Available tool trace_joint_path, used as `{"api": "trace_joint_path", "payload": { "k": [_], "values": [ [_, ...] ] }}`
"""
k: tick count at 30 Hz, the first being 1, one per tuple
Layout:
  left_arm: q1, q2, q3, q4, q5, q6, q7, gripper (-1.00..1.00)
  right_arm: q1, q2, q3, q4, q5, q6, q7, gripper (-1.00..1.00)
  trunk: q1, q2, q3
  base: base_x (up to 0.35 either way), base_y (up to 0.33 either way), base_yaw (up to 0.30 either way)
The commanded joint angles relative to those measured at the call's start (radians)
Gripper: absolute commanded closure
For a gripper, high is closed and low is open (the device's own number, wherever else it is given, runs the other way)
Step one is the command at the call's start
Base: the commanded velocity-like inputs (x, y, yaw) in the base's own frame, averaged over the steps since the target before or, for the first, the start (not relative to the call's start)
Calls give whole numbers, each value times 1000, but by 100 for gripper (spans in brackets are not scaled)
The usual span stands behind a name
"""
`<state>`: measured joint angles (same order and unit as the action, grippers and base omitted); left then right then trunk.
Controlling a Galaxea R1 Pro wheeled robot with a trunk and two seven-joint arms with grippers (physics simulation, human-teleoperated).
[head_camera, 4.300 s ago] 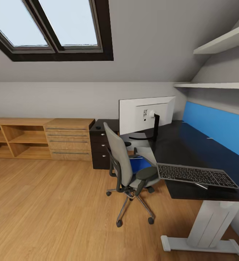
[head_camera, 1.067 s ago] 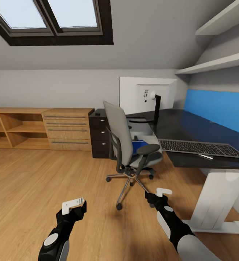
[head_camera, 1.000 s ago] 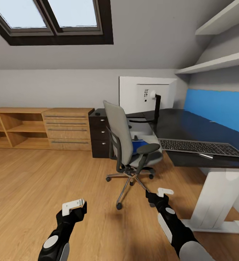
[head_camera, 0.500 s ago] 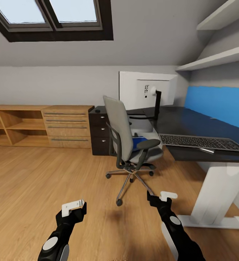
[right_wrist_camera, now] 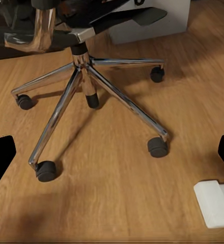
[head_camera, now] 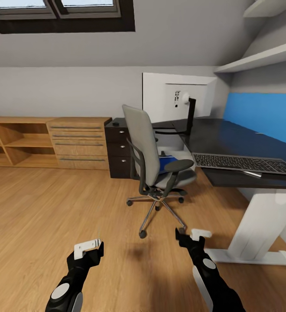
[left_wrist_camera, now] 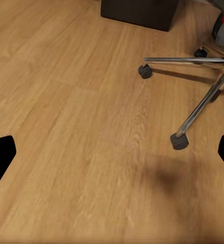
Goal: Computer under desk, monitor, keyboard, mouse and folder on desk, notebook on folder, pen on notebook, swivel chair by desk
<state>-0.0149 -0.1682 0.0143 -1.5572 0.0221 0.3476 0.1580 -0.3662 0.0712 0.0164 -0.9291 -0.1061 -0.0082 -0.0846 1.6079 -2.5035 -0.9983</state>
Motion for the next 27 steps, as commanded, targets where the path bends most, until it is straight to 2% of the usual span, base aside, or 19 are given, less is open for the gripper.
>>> {"api": "trace_joint_path", "payload": {
  "k": [1, 3, 19, 27],
  "values": [
    [0, -1, 0, -1, 2, 5, 3, -100, 0, 0, 2, -1, -10, -1, -4, -100, 0, -1, -5, 0, 0, 0],
    [0, -1, 0, -1, 2, 5, 3, -100, 0, 0, 2, -1, -10, -1, -3, -100, 1, -1, -13, 0, 0, 0],
    [0, -1, 0, 1, 1, 5, 2, -100, 0, -1, 2, -1, -10, -1, -3, -100, 1, -1, -13, 0, 0, 0],
    [0, -1, 1, 2, 1, 5, 2, -100, 0, -2, 20, 0, -9, -3, 0, -100, 1, -1, -13, 0, 0, 0]
  ]
}}
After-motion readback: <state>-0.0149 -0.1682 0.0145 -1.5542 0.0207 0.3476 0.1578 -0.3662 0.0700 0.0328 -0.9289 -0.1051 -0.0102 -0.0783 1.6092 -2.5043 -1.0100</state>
